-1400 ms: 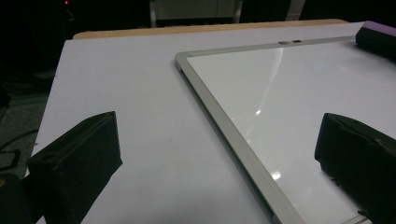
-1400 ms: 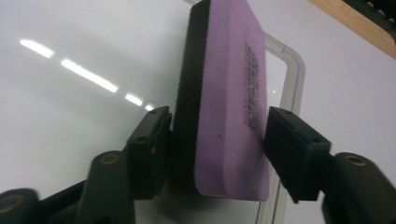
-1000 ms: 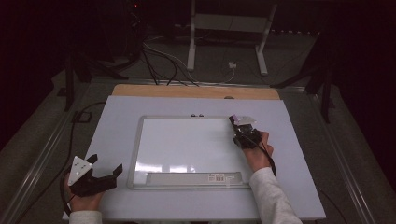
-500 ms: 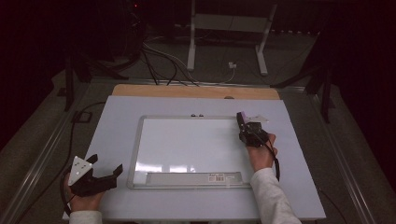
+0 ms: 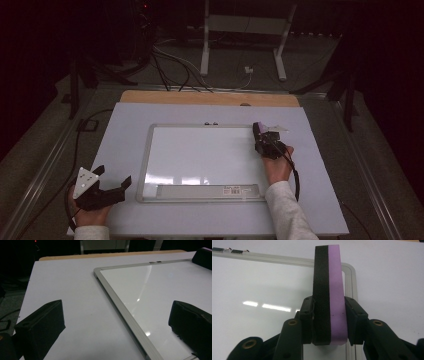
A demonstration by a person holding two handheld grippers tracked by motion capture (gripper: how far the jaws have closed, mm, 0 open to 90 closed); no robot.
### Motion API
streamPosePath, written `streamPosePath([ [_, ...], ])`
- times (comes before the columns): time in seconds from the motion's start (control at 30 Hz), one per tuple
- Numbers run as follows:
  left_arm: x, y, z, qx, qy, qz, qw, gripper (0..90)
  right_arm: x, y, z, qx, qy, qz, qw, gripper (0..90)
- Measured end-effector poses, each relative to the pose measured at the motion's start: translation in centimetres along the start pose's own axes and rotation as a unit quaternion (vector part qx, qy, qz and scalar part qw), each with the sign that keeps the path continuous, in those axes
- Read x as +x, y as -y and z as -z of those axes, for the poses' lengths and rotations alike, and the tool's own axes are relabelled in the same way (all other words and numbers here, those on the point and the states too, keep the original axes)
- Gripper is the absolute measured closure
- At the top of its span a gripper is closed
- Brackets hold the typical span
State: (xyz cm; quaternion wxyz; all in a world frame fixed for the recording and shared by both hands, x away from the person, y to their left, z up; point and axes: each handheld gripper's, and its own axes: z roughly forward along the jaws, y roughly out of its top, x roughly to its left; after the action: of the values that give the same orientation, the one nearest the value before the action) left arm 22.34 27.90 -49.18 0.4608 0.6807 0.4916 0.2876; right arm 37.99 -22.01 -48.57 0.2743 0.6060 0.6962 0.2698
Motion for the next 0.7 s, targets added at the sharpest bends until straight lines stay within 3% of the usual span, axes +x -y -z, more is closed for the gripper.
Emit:
streamPosePath([
  [0.43,0.03,0.06,0.10,0.000,-0.001,0.000,1.0000,1.3,0.04,0.02,0.03,0.004,-0.002,-0.019,0.9998,63.7],
  [0.7,0.00,0.05,0.11,0.000,-0.001,0.000,1.0000,1.3,-0.37,-0.01,0.13,0.011,-0.022,-0.029,0.9993,62.2],
])
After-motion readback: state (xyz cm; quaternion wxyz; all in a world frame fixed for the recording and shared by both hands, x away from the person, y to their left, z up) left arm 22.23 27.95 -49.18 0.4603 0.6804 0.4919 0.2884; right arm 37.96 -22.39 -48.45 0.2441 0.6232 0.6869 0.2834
